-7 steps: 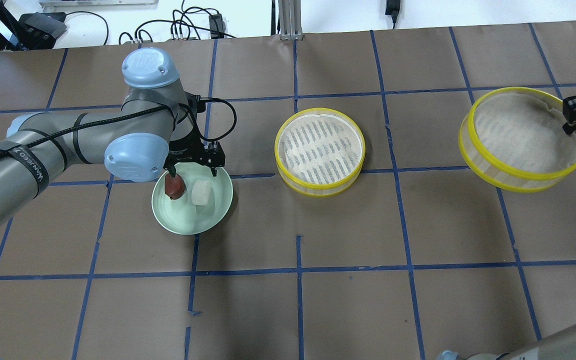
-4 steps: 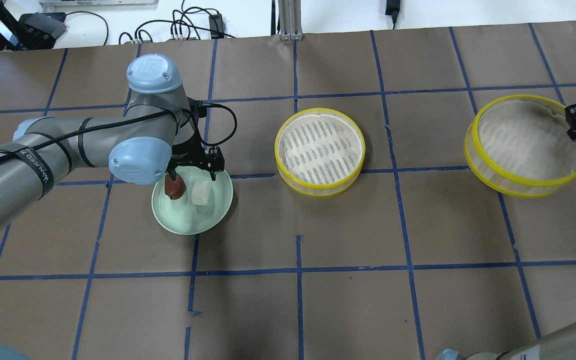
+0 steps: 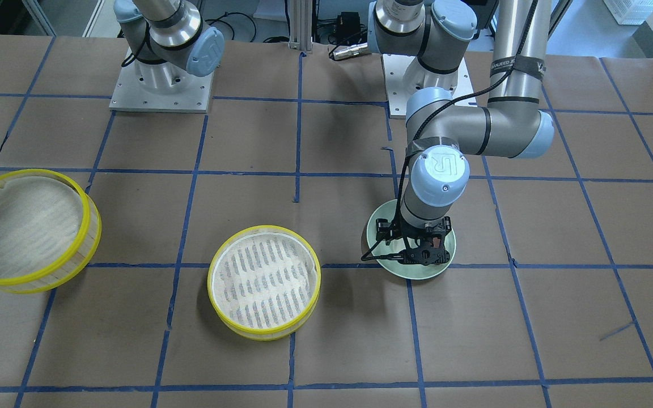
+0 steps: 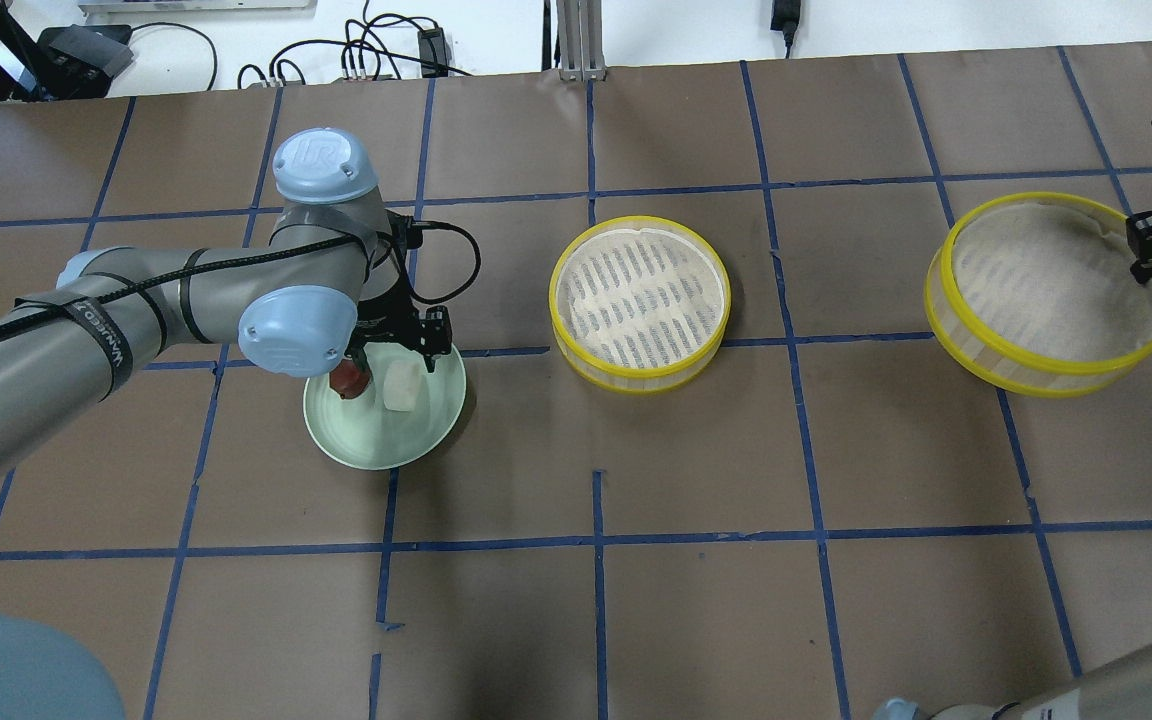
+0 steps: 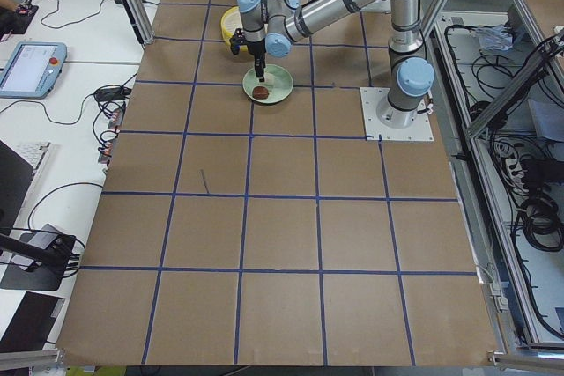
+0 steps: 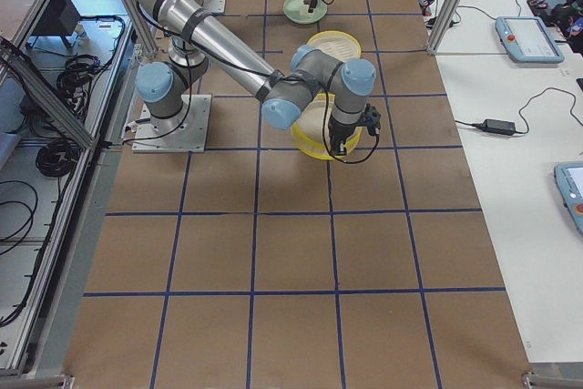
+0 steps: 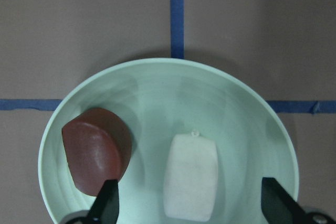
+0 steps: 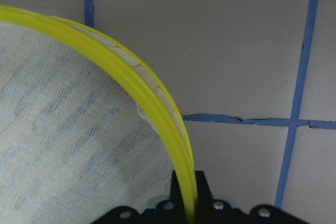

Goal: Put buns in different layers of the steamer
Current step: 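Grasp the white bun in the green bowl with the left gripper and lift, then carry the white bun to the open steamer layer and release it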

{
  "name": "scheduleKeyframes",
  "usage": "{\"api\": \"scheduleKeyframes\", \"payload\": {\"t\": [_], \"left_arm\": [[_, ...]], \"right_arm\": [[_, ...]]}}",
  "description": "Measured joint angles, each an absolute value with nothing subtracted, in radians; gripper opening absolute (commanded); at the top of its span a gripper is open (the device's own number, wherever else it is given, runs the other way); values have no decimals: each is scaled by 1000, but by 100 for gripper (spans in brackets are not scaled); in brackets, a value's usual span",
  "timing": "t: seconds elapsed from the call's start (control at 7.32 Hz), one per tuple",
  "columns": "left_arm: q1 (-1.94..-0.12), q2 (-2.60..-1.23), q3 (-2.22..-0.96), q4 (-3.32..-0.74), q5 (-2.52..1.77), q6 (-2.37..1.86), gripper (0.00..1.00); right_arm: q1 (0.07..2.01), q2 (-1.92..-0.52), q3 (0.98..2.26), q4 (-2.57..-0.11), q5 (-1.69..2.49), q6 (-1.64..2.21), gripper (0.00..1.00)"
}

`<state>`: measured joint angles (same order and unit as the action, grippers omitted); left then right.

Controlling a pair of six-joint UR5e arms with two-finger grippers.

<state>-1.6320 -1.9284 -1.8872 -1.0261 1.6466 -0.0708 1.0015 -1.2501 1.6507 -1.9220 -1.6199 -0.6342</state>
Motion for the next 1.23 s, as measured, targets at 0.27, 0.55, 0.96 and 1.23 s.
{"api": "scheduleKeyframes", "payload": {"t": [0.27,0.55,0.96,1.23], "left_arm": [[-1632,-1929,-1911,-1014,1635,-100,16],[-1632,-1922,-1903,-1009,1608,-139,16],[-1659,-1882,-1741,-1089,1588,-217,16],[-1689,-1875,-1649,-1153,1518,-306,16]], "right_arm": [[1025,-1225,1653,-1915,-1608,-573,8],[1108,-1226,1658,-1907,-1601,-473,8],[1143,-1233,1666,-1906,-1600,-450,8],[1144,-1233,1667,-1908,-1600,-449,8]]}}
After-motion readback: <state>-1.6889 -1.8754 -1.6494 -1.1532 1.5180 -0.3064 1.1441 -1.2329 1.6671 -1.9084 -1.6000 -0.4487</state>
